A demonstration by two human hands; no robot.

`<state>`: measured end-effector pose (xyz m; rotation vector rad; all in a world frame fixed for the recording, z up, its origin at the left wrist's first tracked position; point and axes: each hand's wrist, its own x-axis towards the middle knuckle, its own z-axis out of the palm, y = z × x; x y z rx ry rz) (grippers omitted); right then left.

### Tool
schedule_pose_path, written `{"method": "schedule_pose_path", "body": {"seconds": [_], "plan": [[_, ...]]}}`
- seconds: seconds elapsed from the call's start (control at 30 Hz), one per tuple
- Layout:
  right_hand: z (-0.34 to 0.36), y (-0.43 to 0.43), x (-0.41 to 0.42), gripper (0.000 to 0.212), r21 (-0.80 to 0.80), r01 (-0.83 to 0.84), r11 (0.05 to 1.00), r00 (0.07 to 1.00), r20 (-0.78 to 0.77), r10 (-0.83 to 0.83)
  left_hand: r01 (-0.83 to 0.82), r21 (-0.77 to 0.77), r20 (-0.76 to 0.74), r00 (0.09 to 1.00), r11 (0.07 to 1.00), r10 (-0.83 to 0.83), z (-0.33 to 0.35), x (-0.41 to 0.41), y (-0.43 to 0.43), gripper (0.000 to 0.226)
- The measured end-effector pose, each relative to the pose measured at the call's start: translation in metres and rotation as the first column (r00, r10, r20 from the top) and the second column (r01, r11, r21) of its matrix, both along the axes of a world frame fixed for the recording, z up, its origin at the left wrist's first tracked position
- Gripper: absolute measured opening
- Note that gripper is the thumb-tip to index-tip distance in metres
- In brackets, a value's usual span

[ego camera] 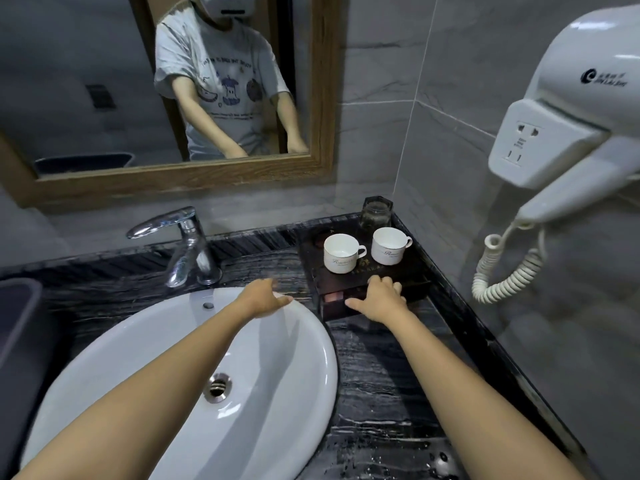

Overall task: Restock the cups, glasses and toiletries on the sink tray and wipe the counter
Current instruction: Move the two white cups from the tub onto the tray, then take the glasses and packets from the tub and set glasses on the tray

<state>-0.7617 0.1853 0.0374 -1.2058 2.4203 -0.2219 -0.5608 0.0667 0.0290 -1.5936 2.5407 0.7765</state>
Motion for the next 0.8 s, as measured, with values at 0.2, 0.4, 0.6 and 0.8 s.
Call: {"method": "schedule_pose_path", "body": {"seconds": [0.2,0.4,0.6,0.8], "plan": [[0.019,-0.011,0.066,0.082,0.28,-0.263,0.923,0.964,0.043,0.262,0.049,0.133,0.116,0.991,0.99,-0.064,0.007,0.078,0.007,0.062],[0.044,-0.025,0.162,0.069,0.485,-0.469,0.739,0.877,0.152,0.456,0.128,0.382,0.15,0.969,0.915,-0.198,0.048,0.187,0.005,0.055],[0.076,-0.055,0.262,0.059,0.418,-0.593,0.689,0.804,0.362,0.472,0.08,0.303,0.085,0.99,0.95,-0.111,0.094,0.307,-0.009,0.046],[0.112,-0.097,0.357,0.048,0.35,-0.726,0.592,0.688,0.359,0.631,-0.125,0.315,-0.023,0.99,0.941,0.139,0.101,0.423,-0.005,0.039]]}}
